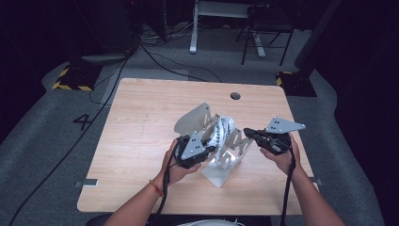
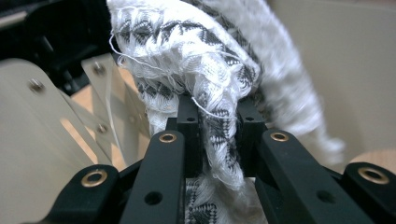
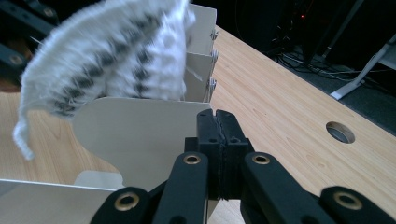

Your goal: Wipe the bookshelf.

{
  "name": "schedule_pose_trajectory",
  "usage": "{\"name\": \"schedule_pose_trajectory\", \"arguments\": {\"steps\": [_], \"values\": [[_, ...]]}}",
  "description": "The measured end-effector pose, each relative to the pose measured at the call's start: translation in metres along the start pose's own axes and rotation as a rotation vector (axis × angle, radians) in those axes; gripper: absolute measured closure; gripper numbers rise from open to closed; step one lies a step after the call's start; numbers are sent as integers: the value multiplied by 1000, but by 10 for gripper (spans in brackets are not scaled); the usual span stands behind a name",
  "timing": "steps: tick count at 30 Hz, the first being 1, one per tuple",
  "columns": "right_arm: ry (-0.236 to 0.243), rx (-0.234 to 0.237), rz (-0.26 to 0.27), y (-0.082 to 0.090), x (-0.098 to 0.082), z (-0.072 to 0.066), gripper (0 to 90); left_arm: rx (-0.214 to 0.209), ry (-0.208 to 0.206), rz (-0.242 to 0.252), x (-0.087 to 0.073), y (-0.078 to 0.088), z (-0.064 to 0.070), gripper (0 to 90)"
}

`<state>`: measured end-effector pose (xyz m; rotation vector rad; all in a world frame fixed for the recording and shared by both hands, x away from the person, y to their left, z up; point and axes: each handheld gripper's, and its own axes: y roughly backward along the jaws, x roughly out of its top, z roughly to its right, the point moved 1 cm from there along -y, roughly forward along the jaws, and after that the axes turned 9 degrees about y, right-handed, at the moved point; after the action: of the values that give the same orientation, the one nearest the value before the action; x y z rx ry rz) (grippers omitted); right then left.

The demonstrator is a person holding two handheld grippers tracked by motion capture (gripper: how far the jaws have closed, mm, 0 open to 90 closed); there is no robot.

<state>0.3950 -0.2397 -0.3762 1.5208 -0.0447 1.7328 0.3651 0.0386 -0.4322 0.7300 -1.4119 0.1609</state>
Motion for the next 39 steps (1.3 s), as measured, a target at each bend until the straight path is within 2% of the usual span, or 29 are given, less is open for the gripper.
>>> {"name": "schedule_pose_trajectory", "arguments": {"steps": [3, 4, 6, 9, 13, 15, 17, 23, 26, 30, 34, 39], "values": [[0, -1, -1, 0, 0, 0, 898, -9, 19, -41, -12, -12, 0, 774], [0, 0, -1, 0, 0, 0, 898, -18, 23, -67, -18, -19, 1, 774], [1, 1, 0, 0, 0, 0, 898, -16, 4, -132, -30, -32, 4, 774], [4, 0, -2, 0, 0, 0, 899, -22, 11, -208, -46, -47, 8, 774], [5, -1, -1, 1, 0, 0, 898, -24, 15, -213, -48, -48, 6, 774], [6, -1, -2, 1, 0, 0, 898, -21, 6, -191, -43, -44, 5, 774], [6, 0, -2, 1, 0, 0, 898, -18, 6, -148, -34, -36, 4, 774], [6, -1, -2, 0, 0, 0, 898, -13, 1, 46, -3, 1, -1, 774], [5, 0, -1, 1, 0, 0, 898, -3, 2, 95, 3, 13, -2, 774], [4, 1, -2, 0, 0, 0, 898, -7, -19, 45, -1, 10, -1, 773], [4, 2, -4, 0, 0, 0, 898, -17, -37, -32, -12, -5, -1, 773], [5, 6, -3, 0, 0, 1, 898, -45, -64, -158, -30, -28, 4, 773]]}}
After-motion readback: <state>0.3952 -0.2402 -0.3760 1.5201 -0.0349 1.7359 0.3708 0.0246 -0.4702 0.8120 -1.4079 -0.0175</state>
